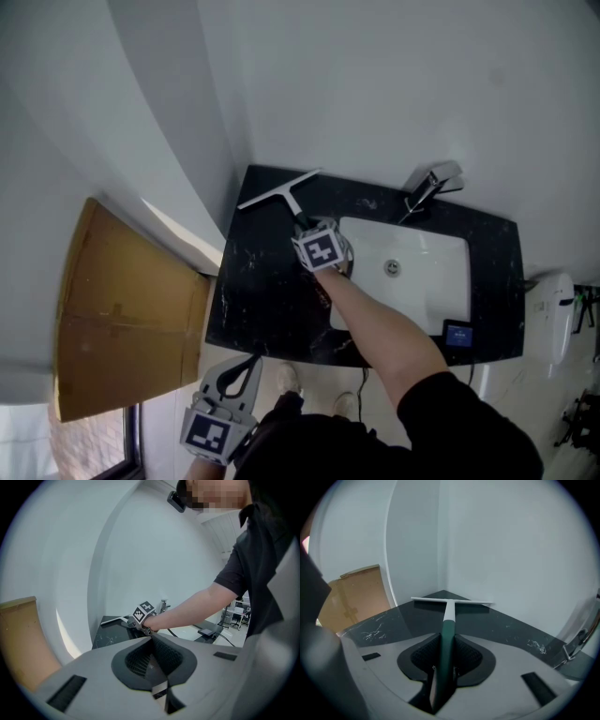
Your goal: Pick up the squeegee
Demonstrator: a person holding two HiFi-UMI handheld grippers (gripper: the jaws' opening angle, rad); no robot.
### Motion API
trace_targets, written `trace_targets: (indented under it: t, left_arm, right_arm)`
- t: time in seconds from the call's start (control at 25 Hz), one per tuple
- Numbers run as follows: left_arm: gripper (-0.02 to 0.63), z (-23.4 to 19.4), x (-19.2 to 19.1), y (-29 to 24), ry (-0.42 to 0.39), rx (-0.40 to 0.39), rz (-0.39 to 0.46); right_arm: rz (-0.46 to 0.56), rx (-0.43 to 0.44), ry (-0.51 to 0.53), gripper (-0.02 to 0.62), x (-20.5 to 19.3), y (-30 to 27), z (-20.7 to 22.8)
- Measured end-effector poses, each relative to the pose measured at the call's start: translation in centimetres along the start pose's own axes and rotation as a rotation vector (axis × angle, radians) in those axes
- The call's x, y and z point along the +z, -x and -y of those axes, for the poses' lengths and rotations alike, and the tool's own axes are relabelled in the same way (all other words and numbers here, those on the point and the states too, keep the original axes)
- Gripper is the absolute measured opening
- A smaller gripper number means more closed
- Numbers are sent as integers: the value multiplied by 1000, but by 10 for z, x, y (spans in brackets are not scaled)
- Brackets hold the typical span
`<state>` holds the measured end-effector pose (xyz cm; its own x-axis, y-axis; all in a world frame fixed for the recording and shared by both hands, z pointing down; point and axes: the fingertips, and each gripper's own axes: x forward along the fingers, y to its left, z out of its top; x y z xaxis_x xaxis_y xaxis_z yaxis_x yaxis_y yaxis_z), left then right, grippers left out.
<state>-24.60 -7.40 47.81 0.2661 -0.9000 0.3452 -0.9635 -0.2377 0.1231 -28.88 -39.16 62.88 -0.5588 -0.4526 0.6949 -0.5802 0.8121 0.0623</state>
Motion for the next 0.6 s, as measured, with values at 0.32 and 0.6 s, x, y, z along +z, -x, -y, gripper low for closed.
trace_targets:
  t: [0.32, 0.6]
  left_arm:
    - [0, 11, 7, -4, -15, -21, 12]
    - [0, 37, 22, -14, -42, -72, 46]
  right_arm:
    - [34, 14, -5, 95, 7, 27, -1]
    - [150, 26, -43, 95, 12, 100, 5]
